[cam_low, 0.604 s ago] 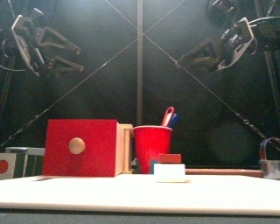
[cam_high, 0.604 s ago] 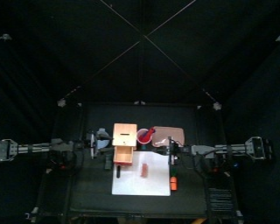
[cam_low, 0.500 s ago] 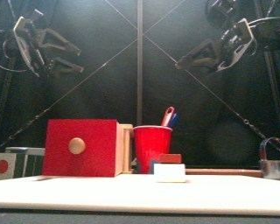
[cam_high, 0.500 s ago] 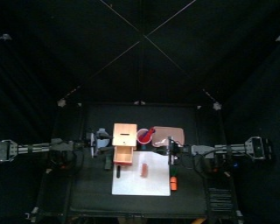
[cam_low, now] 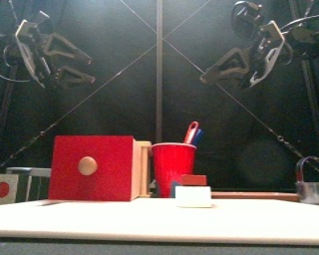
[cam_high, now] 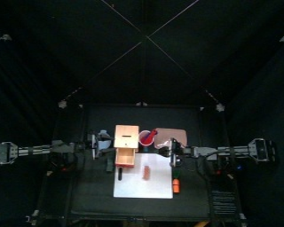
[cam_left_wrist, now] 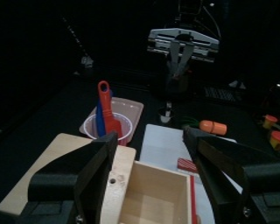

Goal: Put carrot into open drawer

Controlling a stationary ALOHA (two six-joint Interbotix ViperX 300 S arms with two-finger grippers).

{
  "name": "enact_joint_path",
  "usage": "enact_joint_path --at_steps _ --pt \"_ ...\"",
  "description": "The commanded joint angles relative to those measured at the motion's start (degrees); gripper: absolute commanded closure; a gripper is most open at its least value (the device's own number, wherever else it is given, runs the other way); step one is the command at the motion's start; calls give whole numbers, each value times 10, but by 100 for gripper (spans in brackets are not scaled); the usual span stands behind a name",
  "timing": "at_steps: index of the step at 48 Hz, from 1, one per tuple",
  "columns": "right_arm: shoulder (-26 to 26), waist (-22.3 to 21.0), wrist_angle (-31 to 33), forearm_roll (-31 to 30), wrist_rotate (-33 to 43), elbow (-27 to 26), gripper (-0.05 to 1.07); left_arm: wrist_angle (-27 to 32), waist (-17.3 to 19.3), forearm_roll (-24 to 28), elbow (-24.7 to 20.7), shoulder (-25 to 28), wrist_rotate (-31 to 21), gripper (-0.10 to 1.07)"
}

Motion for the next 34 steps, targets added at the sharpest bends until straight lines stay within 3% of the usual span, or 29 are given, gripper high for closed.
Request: enact_joint_path --at_steps 1,21,28,34 --pt "-24 17 50 41 -1 -6 97 -4 1 1 -7 2 1 4" --pt "-62 41 317 286 17 -42 91 -4 2 7 -6 2 1 4" --pt "-62 49 406 348 94 -40 91 0 -2 5 2 1 -2 4" --pt "-57 74 497 351 218 -42 91 0 -4 0 8 0 -2 4"
